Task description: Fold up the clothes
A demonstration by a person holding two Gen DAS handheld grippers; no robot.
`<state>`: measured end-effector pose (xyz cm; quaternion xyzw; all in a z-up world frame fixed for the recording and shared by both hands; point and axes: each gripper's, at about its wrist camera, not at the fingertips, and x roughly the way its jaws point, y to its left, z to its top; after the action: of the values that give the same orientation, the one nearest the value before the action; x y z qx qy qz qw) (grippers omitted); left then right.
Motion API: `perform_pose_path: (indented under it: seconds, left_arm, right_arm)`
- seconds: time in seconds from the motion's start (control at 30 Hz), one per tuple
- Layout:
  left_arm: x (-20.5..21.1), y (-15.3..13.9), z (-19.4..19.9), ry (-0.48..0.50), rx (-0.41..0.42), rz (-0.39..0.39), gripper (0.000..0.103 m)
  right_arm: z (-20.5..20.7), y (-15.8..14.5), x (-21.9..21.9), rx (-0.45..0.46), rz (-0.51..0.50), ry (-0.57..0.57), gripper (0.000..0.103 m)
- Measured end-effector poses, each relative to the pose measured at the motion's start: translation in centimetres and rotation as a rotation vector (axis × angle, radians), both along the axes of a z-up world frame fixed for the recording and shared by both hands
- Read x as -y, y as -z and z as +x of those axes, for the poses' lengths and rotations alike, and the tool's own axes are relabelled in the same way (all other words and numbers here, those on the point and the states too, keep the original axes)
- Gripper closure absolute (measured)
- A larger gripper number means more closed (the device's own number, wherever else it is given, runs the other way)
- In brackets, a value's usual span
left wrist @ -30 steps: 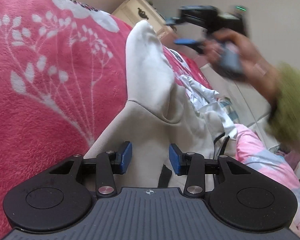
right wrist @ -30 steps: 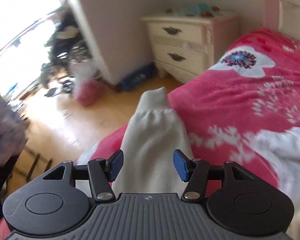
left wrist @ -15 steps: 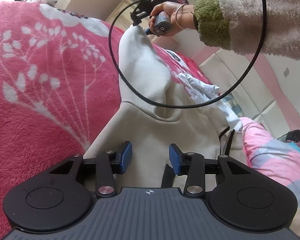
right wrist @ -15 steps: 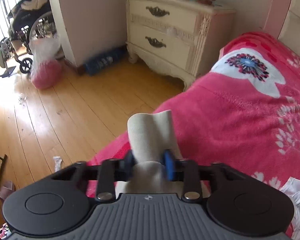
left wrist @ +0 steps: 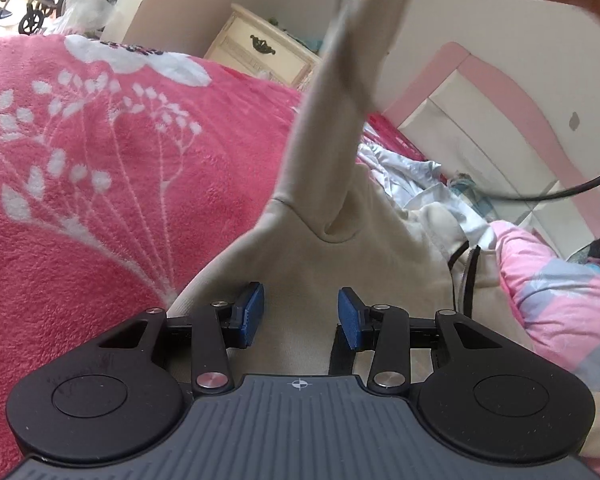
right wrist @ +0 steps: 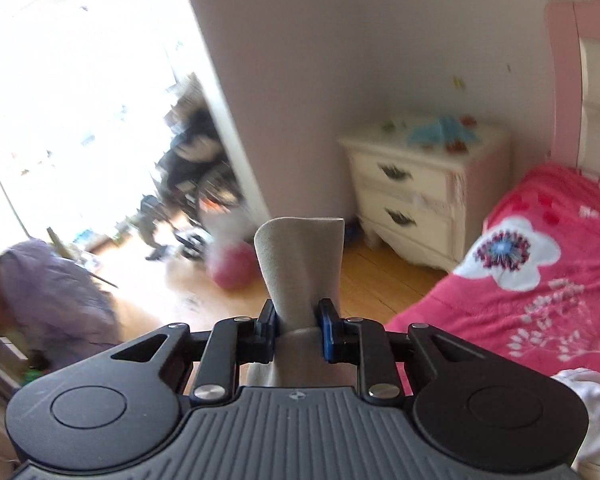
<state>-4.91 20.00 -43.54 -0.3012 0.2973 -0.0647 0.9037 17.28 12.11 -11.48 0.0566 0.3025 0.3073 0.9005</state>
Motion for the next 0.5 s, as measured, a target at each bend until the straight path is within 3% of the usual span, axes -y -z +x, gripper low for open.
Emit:
perform_pose_path:
  seconds: [0.13, 0.23, 0.33, 0.5]
  left_arm:
    - [0.0, -0.2, 0.0, -0.006, -0.012, -0.012, 0.062]
    - [0.0, -0.3, -0.1, -0.013, -0.021, -0.018, 0.062]
    - [0.2, -0.5, -0.3, -0.020, -0.024, -0.010, 0.062]
    - [0.4, -0.6, -0.3, -0.022, -0.021, 0.005, 0.062]
  right_arm:
    - [-9.2, -3.1, 7.2, 0.124, 0.042, 0.038, 0.080]
    - [-15.5, -2.0, 13.2, 0.127, 0.081, 0.143, 0.080]
    - [-21.7, 1.1, 19.2, 0.020, 0.161, 0.256, 0.080]
    - [-29.8, 8.2, 26.1, -0.143, 0.200, 0.451, 0.080]
